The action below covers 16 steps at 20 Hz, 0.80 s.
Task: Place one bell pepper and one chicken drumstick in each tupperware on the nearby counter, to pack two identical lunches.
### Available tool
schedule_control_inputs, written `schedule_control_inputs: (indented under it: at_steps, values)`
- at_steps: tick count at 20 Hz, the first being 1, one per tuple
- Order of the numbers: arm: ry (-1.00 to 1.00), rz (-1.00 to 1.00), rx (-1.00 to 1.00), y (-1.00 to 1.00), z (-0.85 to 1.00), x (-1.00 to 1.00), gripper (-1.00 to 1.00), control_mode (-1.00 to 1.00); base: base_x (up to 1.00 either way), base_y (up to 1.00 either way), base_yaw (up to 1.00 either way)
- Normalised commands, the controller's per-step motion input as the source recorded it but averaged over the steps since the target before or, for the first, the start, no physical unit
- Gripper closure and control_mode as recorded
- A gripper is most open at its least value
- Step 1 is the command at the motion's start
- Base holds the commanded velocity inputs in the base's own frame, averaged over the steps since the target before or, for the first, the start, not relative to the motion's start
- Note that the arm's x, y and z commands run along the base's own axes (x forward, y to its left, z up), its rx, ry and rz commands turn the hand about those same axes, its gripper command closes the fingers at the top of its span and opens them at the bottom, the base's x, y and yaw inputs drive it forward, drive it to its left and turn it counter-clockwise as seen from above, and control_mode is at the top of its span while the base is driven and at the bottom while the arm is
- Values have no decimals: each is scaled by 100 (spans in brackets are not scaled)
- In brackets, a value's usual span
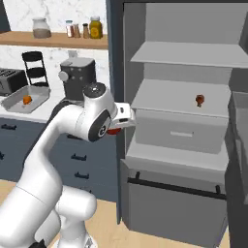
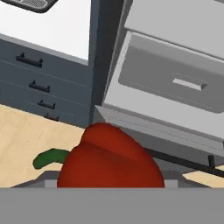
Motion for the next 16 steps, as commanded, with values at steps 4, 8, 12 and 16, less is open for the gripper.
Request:
schedule_control_inputs:
  at_steps: [4,8,12,16]
  values:
    - [0,0,0,0,0,0,100,100,-28,100,29]
    - [0,0,0,0,0,0,100,100,37,100,12]
    - [0,0,0,0,0,0,100,100,95,100,-1]
    - [0,0,0,0,0,0,100,100,100,100,-8]
